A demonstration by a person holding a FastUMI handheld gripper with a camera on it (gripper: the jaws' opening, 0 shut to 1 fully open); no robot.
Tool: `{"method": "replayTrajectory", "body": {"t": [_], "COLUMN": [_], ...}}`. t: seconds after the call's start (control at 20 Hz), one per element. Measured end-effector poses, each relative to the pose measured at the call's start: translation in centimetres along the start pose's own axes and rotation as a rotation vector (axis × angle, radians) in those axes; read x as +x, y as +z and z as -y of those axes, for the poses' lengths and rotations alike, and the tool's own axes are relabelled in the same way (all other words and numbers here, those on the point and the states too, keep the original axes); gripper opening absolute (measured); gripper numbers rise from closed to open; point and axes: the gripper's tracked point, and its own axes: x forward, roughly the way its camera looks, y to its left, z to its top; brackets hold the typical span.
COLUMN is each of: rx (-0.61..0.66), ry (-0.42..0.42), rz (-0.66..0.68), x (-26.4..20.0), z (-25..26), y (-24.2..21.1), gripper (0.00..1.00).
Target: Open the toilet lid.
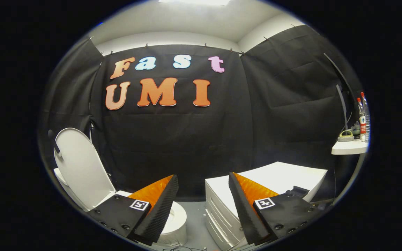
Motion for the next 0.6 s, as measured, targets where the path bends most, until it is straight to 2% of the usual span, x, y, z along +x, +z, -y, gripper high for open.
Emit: {"method": "replayTrajectory", "body": {"t": [0.6], "rx": [-0.018], "ry": [0.01], "rz": [-0.004], "x": [-0.26], "z": [-0.47], "y": [0.13], "gripper": [0.94]}}
